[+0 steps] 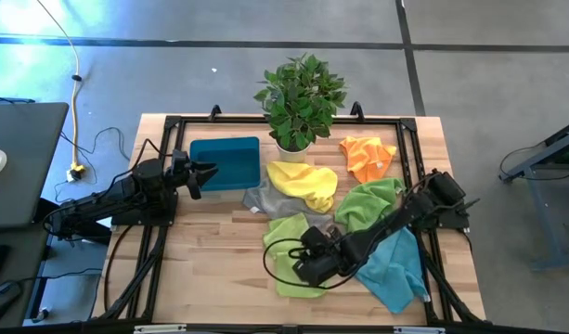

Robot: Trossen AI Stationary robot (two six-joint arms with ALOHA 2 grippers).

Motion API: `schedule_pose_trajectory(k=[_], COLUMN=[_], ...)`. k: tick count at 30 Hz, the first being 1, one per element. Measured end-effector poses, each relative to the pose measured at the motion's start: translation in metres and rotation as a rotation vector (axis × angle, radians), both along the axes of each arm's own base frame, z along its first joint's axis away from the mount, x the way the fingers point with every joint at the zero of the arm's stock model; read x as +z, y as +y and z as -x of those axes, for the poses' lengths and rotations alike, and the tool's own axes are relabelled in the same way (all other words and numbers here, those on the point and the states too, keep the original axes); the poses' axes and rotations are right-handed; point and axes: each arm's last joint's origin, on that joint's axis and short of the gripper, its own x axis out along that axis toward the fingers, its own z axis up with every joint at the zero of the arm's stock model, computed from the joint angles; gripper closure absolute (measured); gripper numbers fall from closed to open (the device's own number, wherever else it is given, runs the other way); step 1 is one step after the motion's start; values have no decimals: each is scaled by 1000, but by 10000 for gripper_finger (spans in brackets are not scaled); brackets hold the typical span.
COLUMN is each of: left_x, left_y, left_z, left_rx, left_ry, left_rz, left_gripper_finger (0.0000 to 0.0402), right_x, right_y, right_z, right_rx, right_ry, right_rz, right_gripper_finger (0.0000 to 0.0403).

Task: Fold microfiber towels
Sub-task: Prepare the table to start the demonstration

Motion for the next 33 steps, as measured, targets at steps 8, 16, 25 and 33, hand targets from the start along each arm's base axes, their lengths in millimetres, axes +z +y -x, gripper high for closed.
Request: schedule_pose_trajectory(k=[8,16,25,33], left_x=[0,0,0,0], left_y=[0,0,0,0], left_z=[0,0,0,0], left_rx=[0,0,0,0], left_ry=[0,0,0,0], left_rz=[0,0,0,0], left_gripper_finger=[268,268,268,268], right_x=[1,0,0,-17], right_y=[-38,-78,-100,-116], right_z=[-13,-24,-30,-42], right_rx=[-144,-226,-151,-87], right_ry=[-23,17,90,150], right_rz=[132,166,198,246], right_gripper_finger=[238,238,238,238])
